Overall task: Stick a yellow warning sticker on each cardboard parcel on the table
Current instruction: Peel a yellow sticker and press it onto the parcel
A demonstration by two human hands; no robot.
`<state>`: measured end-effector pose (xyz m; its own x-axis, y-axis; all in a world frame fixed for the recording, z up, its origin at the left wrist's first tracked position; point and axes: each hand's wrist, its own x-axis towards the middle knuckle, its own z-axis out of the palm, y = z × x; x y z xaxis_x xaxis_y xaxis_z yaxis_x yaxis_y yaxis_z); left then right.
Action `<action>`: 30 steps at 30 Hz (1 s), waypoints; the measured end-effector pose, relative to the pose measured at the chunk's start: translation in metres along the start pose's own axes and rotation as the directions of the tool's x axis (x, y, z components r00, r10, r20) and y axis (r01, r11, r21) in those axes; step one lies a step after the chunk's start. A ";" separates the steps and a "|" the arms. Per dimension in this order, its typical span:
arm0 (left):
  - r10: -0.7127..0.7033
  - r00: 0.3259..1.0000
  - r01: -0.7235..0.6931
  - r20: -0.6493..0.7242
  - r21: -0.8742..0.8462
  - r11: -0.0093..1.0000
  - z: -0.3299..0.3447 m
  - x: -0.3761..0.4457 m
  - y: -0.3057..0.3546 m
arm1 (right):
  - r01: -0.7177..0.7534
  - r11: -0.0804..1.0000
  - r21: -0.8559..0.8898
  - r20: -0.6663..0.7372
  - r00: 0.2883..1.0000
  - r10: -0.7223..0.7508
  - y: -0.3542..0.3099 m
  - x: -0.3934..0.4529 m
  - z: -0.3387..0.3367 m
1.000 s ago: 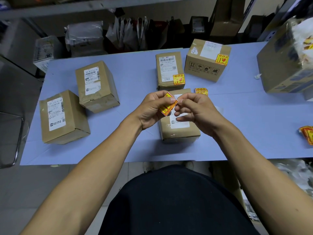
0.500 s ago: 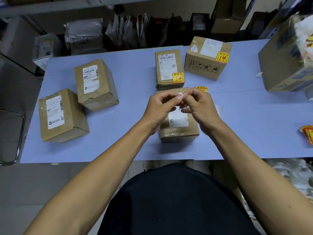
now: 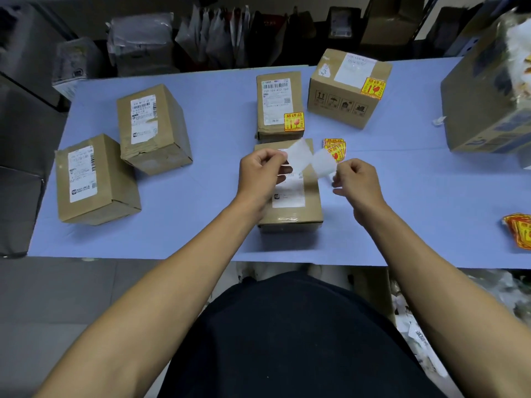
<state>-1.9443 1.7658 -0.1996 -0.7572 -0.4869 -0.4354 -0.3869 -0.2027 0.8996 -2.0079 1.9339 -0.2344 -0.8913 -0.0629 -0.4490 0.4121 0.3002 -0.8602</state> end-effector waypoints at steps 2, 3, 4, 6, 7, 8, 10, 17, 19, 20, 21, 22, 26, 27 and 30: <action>-0.024 0.999 0.024 -0.040 -0.002 1.000 -0.003 0.000 -0.001 | -0.081 0.996 -0.024 -0.040 0.996 0.080 0.016 0.012 -0.008; -0.034 0.998 0.034 -0.053 0.005 0.999 -0.004 0.000 -0.002 | -0.110 0.993 -0.042 -0.050 0.993 0.108 0.024 0.017 -0.011; -0.044 0.997 0.045 -0.063 0.013 0.999 -0.006 -0.001 -0.003 | -0.131 0.989 -0.068 -0.058 0.990 0.127 0.029 0.021 -0.013; -0.067 0.995 0.069 -0.078 0.030 0.997 -0.008 -0.002 -0.006 | -0.149 0.977 -0.155 -0.076 0.987 0.139 0.039 0.027 -0.015; -0.076 0.994 0.079 -0.085 0.038 0.996 -0.009 -0.003 -0.007 | -0.150 0.967 -0.206 -0.085 0.987 0.135 0.044 0.029 -0.015; -0.083 0.992 0.087 -0.092 0.046 0.995 -0.010 -0.004 -0.008 | -0.149 0.957 -0.250 -0.091 0.987 0.130 0.047 0.031 -0.016; -0.093 0.990 0.099 -0.106 0.054 0.994 -0.011 -0.005 -0.010 | -0.152 0.937 -0.316 -0.094 0.987 0.129 0.054 0.032 -0.018; -0.134 0.986 0.140 -0.105 0.054 0.989 -0.012 -0.003 -0.013 | -0.173 0.886 -0.431 -0.091 0.985 0.148 0.064 0.032 -0.020; -0.156 0.983 0.160 -0.094 0.043 0.986 -0.012 -0.001 -0.012 | -0.166 0.885 -0.434 -0.097 0.986 0.137 0.063 0.029 -0.020; -0.167 0.982 0.171 -0.090 0.035 0.985 -0.011 0.000 -0.011 | -0.158 0.887 -0.435 -0.107 0.987 0.124 0.062 0.028 -0.019; -0.178 0.980 0.181 -0.086 0.028 0.983 -0.011 0.001 -0.010 | -0.149 0.886 -0.438 -0.119 0.987 0.107 0.060 0.027 -0.019; -0.186 0.979 0.188 -0.082 0.023 0.982 -0.011 0.002 -0.009 | -0.140 0.883 -0.447 -0.131 0.987 0.090 0.058 0.026 -0.018; -0.198 0.979 0.199 -0.055 0.018 0.980 -0.010 0.006 -0.006 | -0.136 0.878 -0.460 -0.150 0.986 0.074 0.055 0.026 -0.019; -0.200 0.979 0.201 -0.046 0.022 0.979 -0.010 0.007 -0.006 | -0.138 0.876 -0.461 -0.155 0.985 0.074 0.055 0.026 -0.020; -0.219 0.975 0.220 -0.025 0.013 0.975 -0.011 0.011 -0.005 | -0.132 0.875 -0.465 -0.154 0.986 0.067 0.051 0.023 -0.019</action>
<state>-1.9454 1.7519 -0.2085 -0.6407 -0.4513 -0.6211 -0.5509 -0.2932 0.7814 -2.0106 1.9657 -0.2844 -0.8804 0.1043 -0.4627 0.3902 0.7139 -0.5815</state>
